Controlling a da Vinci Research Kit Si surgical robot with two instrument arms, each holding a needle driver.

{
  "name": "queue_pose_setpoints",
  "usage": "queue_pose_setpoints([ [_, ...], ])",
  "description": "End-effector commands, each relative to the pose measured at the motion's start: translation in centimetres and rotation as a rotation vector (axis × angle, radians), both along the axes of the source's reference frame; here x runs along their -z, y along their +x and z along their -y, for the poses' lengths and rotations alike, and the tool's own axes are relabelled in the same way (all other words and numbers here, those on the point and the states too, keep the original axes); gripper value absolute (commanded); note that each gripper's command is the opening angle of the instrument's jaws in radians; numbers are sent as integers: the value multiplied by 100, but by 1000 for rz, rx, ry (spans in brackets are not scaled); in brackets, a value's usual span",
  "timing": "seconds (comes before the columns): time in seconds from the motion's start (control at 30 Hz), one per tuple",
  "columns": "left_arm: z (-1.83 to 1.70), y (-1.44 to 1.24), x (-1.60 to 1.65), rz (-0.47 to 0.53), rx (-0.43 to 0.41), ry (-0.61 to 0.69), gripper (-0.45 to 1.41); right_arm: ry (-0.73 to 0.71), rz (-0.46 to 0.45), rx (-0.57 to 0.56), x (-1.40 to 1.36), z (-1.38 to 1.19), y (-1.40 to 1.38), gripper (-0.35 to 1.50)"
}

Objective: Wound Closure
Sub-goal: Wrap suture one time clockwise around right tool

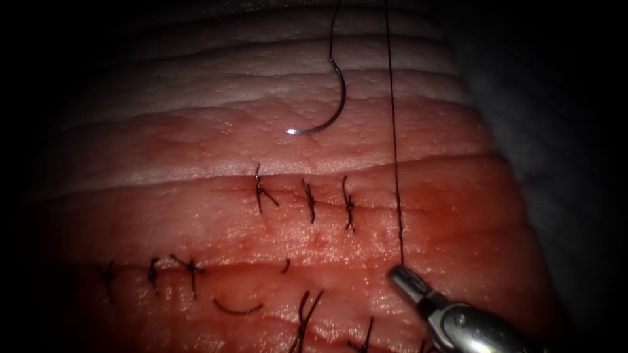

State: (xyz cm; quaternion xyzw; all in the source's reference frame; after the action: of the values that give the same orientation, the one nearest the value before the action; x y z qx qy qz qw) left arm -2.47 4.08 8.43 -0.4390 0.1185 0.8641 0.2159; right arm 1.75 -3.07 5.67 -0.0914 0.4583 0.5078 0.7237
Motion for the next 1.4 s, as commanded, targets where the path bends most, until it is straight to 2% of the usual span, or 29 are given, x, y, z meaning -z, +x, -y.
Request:
queue_pose_setpoints([
  [0.03,1,-1,4,-2,-20,12,-45,-5,-9,13,-5,-3,1,-27],
  [0.13,29,11,21,-33,-61,44,-45,-2,-24,25,-3,-12,-6,78],
  [0.2,47,19,34,-50,-81,58,-45,-5,-29,23,-1,-15,-9,120],
  [0.3,79,32,59,-71,-115,76,-45,-12,-43,19,5,-22,-13,137],
  [0.6,170,68,138,-131,-173,101,-45,-30,-85,24,35,-44,-33,142],
  [0.77,201,78,174,-201,-149,109,-45,-16,-90,62,47,-49,-18,121],
  [0.87,215,81,191,-213,-140,107,-45,-6,-107,89,49,-52,5,116],
  [0.97,227,81,205,-232,-131,107,-45,5,-123,125,51,-54,33,101],
  [1.03,234,81,213,-245,-128,101,-45,12,-135,148,52,-55,51,81],
  [1.07,237,82,217,-250,-122,99,-45,19,-149,167,52,-55,64,54],
  [1.1,242,82,221,-259,-122,93,-45,25,-160,181,53,-55,74,19],
  [1.2,253,84,229,-284,-123,87,-45,41,-185,213,55,-58,105,-28],
  [1.23,257,85,231,-288,-123,86,-45,43,-191,217,56,-59,113,-35],
  [1.4,273,89,239,-316,-124,75,-45,46,-227,235,66,-65,166,-35],
])
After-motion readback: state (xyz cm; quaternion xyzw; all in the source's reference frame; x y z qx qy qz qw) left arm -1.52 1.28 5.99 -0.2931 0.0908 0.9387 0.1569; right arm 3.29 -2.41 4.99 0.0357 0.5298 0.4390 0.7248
